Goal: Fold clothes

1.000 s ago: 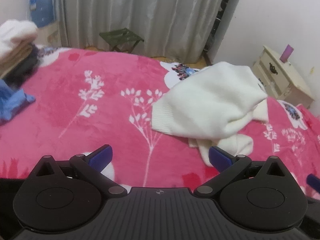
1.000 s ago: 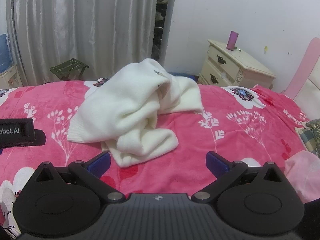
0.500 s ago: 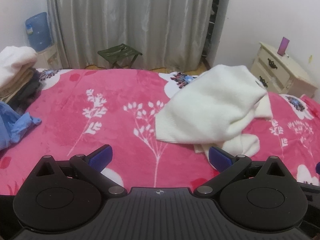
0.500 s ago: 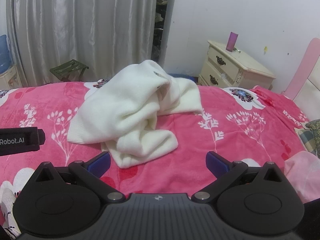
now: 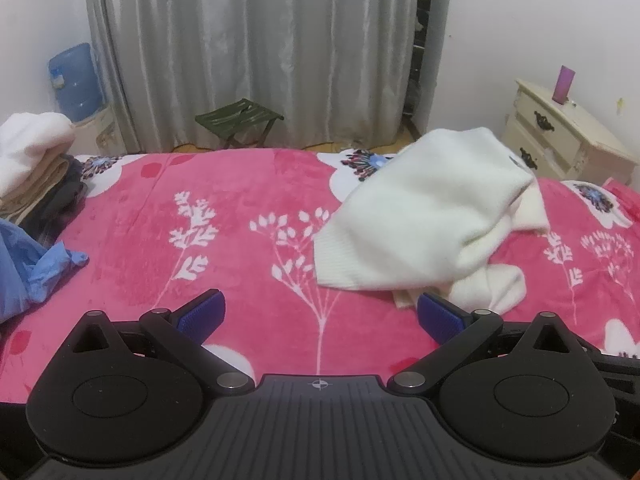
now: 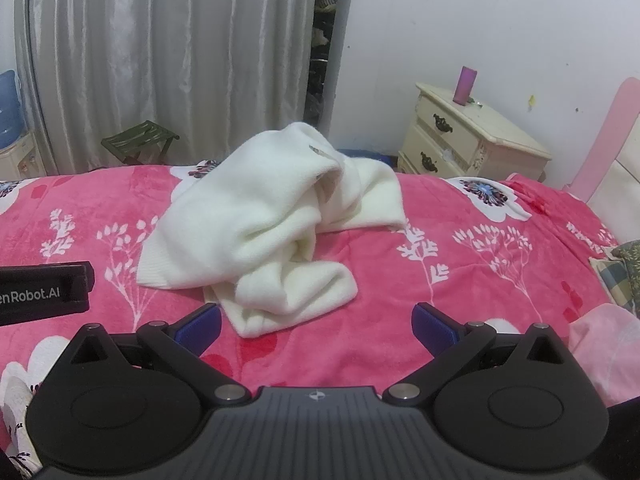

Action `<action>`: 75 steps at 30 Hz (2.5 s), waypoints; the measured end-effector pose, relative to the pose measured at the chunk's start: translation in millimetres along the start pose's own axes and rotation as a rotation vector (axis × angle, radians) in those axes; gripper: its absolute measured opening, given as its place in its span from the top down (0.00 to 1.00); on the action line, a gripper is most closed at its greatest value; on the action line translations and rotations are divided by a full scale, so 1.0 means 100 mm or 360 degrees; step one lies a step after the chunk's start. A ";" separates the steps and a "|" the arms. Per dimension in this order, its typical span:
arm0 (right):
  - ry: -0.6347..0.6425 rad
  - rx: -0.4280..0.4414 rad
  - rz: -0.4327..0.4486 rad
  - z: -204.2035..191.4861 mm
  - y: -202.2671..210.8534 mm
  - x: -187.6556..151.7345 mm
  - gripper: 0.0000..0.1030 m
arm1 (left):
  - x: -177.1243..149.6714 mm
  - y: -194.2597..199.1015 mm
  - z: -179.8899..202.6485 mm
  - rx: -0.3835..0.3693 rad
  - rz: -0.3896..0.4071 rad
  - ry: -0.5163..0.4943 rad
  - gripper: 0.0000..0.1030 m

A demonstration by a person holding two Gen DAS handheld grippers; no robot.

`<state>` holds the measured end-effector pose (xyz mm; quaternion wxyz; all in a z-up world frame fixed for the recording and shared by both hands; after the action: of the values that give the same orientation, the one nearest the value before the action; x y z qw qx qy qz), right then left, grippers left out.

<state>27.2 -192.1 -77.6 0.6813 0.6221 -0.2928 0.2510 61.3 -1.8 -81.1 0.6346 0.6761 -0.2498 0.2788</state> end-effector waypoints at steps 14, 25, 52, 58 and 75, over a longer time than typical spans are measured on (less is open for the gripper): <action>-0.0007 -0.0015 0.0076 0.04 0.10 0.12 0.00 | 0.03 -0.01 0.06 -0.0013 0.0016 -0.0038 0.00; 0.0611 0.0126 0.0688 0.25 1.27 1.84 0.00 | 0.94 0.17 0.56 -0.0288 0.0509 -0.0242 0.00; -0.0440 0.0562 -0.0046 1.30 -2.07 1.43 0.19 | 0.57 -1.09 1.83 -0.1110 0.0145 -0.1135 0.04; -0.0671 0.0863 -0.0233 0.95 -2.48 1.13 0.20 | 0.46 -1.48 1.82 -0.0888 0.0128 -0.1217 0.25; -0.0038 0.1224 0.0136 -0.37 -1.67 1.31 0.76 | 0.85 -1.11 0.40 -0.0745 0.0186 -0.0652 0.91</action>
<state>240.8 -175.3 -103.5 0.3837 0.8223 -0.2110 0.3634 202.1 -32.3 -103.7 0.6923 0.5382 -0.4683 0.1079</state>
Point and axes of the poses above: each gripper's, at about its wrist camera, not at the fingertips, and y roughly against the way its jaws point, z to its right, x to its top, the point moved 9 cm from there along -y, roughly the way its jaws point, and after that the axes turned 5 degrees about x, right-handed, at the moved point
